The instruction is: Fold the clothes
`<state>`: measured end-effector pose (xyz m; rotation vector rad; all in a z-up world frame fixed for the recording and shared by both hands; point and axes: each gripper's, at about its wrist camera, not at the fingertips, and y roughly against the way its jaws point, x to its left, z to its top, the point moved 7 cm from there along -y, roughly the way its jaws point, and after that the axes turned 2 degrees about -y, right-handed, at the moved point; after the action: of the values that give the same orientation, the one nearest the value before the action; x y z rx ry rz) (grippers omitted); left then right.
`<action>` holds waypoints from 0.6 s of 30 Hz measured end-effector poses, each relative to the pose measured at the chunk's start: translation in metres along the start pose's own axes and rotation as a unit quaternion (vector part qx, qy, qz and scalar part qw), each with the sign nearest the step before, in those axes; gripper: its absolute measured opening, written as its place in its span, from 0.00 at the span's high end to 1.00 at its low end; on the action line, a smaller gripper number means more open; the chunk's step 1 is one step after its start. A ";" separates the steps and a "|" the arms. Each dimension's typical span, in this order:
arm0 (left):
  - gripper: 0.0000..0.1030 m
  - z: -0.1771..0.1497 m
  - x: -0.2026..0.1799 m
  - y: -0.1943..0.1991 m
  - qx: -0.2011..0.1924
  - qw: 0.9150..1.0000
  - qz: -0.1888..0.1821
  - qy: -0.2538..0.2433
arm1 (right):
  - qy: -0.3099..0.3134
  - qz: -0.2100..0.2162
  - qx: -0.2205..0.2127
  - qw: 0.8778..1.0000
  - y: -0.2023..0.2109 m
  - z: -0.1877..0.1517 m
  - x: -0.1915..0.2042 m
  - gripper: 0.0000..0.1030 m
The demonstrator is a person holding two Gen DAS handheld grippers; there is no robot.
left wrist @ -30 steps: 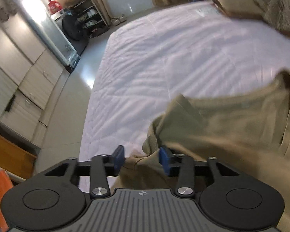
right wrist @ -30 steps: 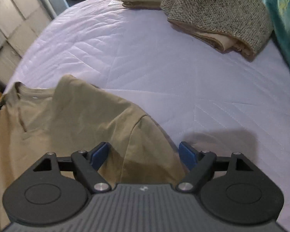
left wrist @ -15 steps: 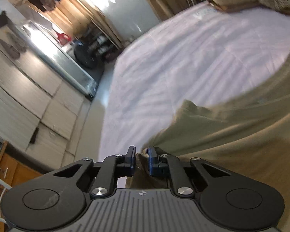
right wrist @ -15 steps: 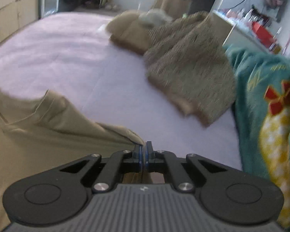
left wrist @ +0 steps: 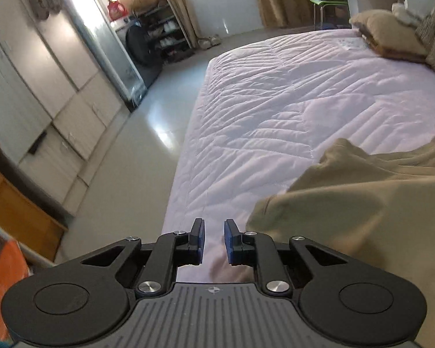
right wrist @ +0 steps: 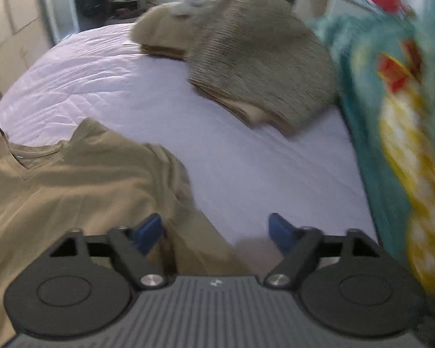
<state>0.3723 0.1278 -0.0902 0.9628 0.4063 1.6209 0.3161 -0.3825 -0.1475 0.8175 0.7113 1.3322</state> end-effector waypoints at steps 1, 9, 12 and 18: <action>0.73 -0.006 0.006 0.007 0.006 1.000 0.002 0.004 | -0.015 0.003 0.010 1.000 0.003 -0.008 -0.005 0.17; 0.54 -0.065 0.040 0.033 0.079 0.995 0.033 0.050 | -0.144 0.025 0.017 0.989 -0.014 -0.053 -0.008 0.16; 0.50 -0.087 0.035 0.028 0.113 0.992 0.035 0.053 | -0.076 0.003 0.011 0.997 -0.012 -0.050 0.011 0.36; 0.47 -0.106 0.010 0.007 0.138 0.987 0.078 0.019 | 0.077 -0.075 0.018 0.994 -0.010 -0.036 0.032 0.93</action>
<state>0.2868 0.1591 -0.1462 1.1976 0.6067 1.7555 0.2953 -0.3476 -0.1746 0.6796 0.9030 1.2592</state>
